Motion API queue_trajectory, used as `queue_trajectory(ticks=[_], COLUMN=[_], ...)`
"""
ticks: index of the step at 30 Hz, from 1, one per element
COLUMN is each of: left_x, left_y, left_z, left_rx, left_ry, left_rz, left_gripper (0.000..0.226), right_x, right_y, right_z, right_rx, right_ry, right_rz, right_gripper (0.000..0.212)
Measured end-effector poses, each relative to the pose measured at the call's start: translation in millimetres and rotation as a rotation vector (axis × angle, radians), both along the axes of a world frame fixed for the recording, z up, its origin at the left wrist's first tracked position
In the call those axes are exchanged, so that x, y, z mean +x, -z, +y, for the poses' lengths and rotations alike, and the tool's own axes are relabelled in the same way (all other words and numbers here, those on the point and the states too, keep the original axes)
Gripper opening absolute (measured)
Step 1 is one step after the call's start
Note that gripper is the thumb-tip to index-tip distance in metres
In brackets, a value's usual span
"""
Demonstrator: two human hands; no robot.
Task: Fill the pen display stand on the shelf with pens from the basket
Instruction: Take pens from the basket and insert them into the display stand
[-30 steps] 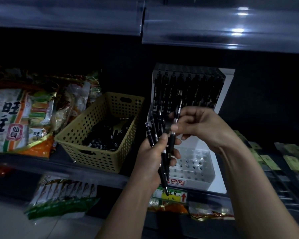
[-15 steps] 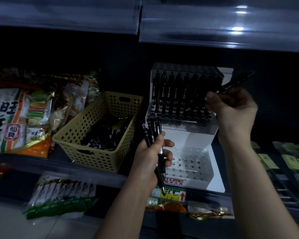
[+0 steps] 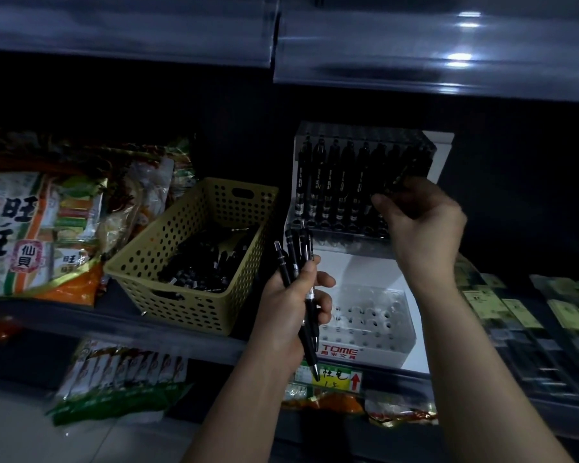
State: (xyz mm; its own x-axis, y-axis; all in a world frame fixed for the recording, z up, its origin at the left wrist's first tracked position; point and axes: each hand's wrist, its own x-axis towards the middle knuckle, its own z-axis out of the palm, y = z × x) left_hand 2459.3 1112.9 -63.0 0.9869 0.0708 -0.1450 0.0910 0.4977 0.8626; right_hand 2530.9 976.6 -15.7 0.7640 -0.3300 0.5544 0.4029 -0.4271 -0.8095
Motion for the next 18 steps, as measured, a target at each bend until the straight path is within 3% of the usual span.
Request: queue_trajectory(ticks=[18], left_x=[1.4], left_y=[3.8], left_z=[3.5], left_rx=[0.023], left_ry=[0.007], left_rz=[-0.022], left_gripper=[0.014], right_x=[6.8], right_y=[13.9], right_z=[7.0], right_rx=[-0.211], right_ry=[0.125], right_rz=[0.008], right_gripper=[0.026])
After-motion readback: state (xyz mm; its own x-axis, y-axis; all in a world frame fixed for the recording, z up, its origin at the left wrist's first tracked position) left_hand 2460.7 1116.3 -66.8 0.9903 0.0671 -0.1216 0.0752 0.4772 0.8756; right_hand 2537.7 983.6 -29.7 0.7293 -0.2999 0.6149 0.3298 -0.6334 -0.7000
